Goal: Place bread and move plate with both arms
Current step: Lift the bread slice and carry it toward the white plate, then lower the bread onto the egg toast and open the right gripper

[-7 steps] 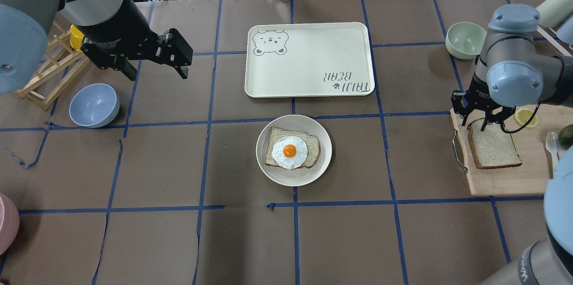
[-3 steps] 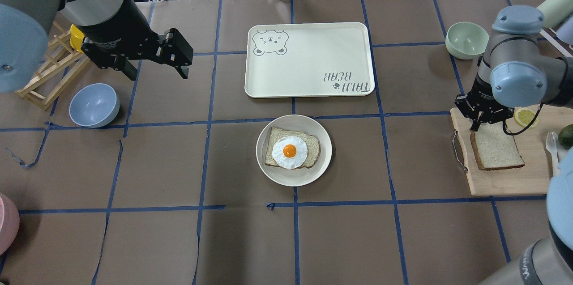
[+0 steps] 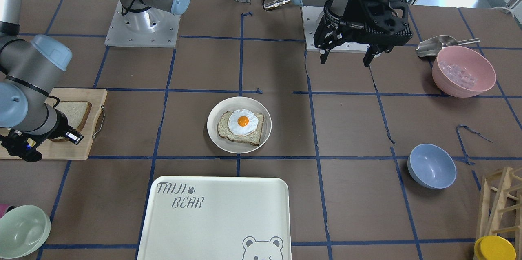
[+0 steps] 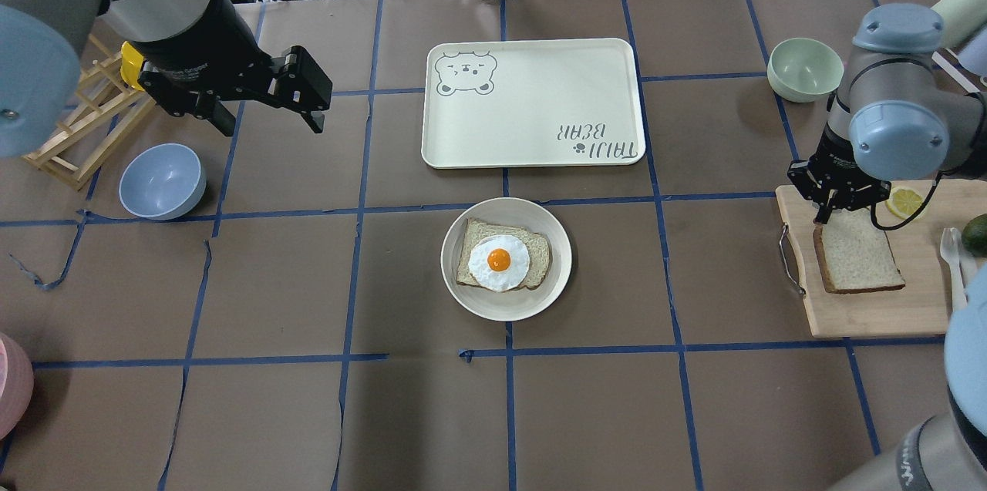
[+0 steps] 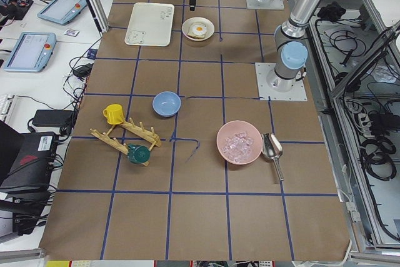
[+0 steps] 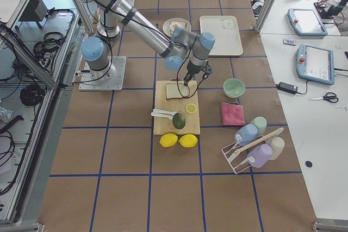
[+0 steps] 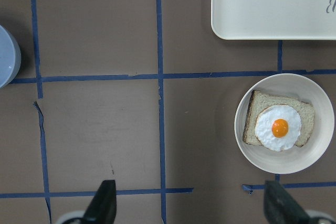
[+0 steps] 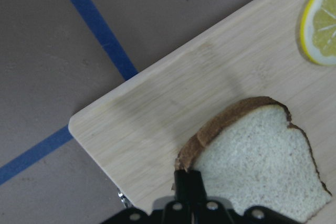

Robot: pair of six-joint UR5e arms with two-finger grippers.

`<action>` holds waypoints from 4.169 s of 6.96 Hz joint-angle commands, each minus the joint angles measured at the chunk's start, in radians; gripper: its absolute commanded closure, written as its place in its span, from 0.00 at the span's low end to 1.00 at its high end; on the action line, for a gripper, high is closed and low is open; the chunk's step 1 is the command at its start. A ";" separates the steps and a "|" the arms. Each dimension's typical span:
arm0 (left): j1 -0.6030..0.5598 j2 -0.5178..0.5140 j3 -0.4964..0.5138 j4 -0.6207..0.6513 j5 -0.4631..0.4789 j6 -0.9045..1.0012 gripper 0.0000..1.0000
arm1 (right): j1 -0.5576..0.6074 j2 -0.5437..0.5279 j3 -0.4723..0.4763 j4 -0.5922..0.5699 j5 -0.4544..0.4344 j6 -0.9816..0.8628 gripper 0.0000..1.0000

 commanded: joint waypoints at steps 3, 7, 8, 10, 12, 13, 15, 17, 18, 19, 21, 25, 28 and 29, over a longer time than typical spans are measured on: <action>0.001 0.000 0.000 0.003 0.000 -0.001 0.00 | 0.035 -0.078 -0.233 0.387 0.024 0.000 1.00; 0.001 0.000 -0.002 0.005 0.000 0.000 0.00 | 0.310 -0.078 -0.397 0.584 0.109 0.350 1.00; 0.001 -0.002 -0.002 0.005 0.000 0.000 0.00 | 0.399 -0.067 -0.399 0.573 0.177 0.488 1.00; 0.003 -0.002 -0.005 0.006 0.001 0.000 0.00 | 0.518 -0.041 -0.411 0.552 0.326 0.742 1.00; 0.006 -0.002 -0.007 0.008 0.001 0.000 0.00 | 0.630 0.006 -0.413 0.477 0.410 0.950 1.00; 0.007 -0.003 -0.008 0.008 0.001 -0.001 0.00 | 0.671 0.032 -0.411 0.442 0.439 1.023 1.00; 0.009 -0.003 -0.008 0.008 0.003 0.000 0.00 | 0.692 0.069 -0.408 0.441 0.467 1.046 1.00; 0.010 -0.003 -0.005 0.008 0.000 0.000 0.00 | 0.693 0.083 -0.407 0.445 0.466 1.045 1.00; 0.010 -0.003 -0.004 0.008 0.000 0.000 0.00 | 0.695 0.085 -0.407 0.438 0.466 1.042 1.00; 0.009 -0.003 -0.007 0.008 0.000 0.000 0.00 | 0.693 0.092 -0.408 0.423 0.466 1.043 1.00; 0.009 -0.002 -0.005 0.008 0.000 0.000 0.00 | 0.695 0.123 -0.408 0.371 0.464 1.043 1.00; 0.010 -0.002 -0.002 0.008 0.000 0.000 0.00 | 0.693 0.131 -0.398 0.270 0.441 1.037 0.03; 0.010 0.000 -0.004 0.008 0.001 0.000 0.00 | 0.661 0.033 -0.401 0.265 0.346 0.828 0.00; 0.009 0.000 -0.004 0.008 0.001 0.000 0.00 | 0.635 -0.030 -0.396 0.265 0.343 0.604 0.00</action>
